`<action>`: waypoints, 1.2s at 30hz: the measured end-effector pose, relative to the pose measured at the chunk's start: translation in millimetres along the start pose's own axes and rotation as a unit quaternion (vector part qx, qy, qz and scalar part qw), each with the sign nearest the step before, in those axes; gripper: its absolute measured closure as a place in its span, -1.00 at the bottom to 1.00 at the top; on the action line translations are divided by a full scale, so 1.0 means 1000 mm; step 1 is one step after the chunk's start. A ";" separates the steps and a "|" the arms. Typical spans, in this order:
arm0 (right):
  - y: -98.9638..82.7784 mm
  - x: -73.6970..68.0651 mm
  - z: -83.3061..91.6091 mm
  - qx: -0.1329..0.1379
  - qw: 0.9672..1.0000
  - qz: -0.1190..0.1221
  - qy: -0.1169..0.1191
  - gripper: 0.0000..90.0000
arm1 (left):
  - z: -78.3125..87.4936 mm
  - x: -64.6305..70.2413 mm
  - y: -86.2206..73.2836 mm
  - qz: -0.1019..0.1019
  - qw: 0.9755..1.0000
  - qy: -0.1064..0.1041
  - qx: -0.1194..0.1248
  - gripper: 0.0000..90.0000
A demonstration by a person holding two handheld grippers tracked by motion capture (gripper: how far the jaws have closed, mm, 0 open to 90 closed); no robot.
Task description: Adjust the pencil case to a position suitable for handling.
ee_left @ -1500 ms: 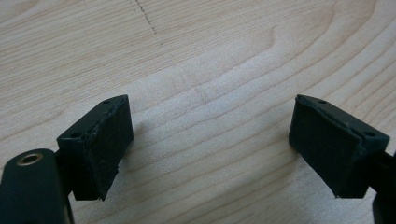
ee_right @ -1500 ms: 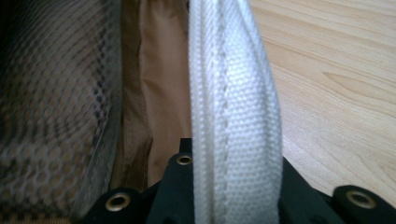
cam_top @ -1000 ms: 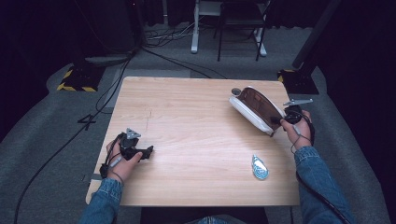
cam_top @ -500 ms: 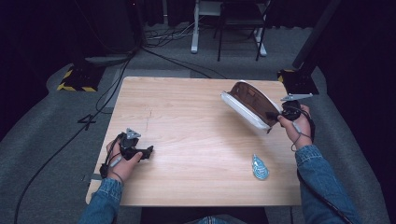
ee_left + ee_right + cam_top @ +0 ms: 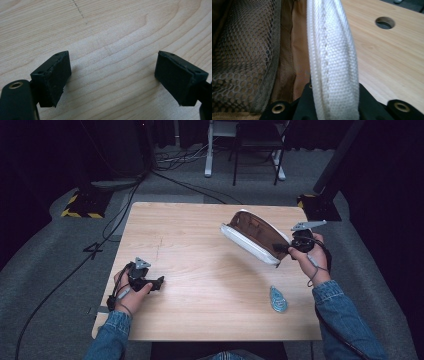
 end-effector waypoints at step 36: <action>-0.049 -0.117 -0.020 -0.016 0.992 0.040 0.120 0.95 | 0.000 0.000 0.000 0.000 1.000 0.000 0.001 -0.69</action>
Point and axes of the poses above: each handheld gripper's, and its own axes: z roughly backward along the jaws, y roughly out of its top, x roughly to its right, the point moved 10 cm from there along -z, roughly forward along the jaws, and after that the axes turned 3 degrees about y, right-handed, at the moved point
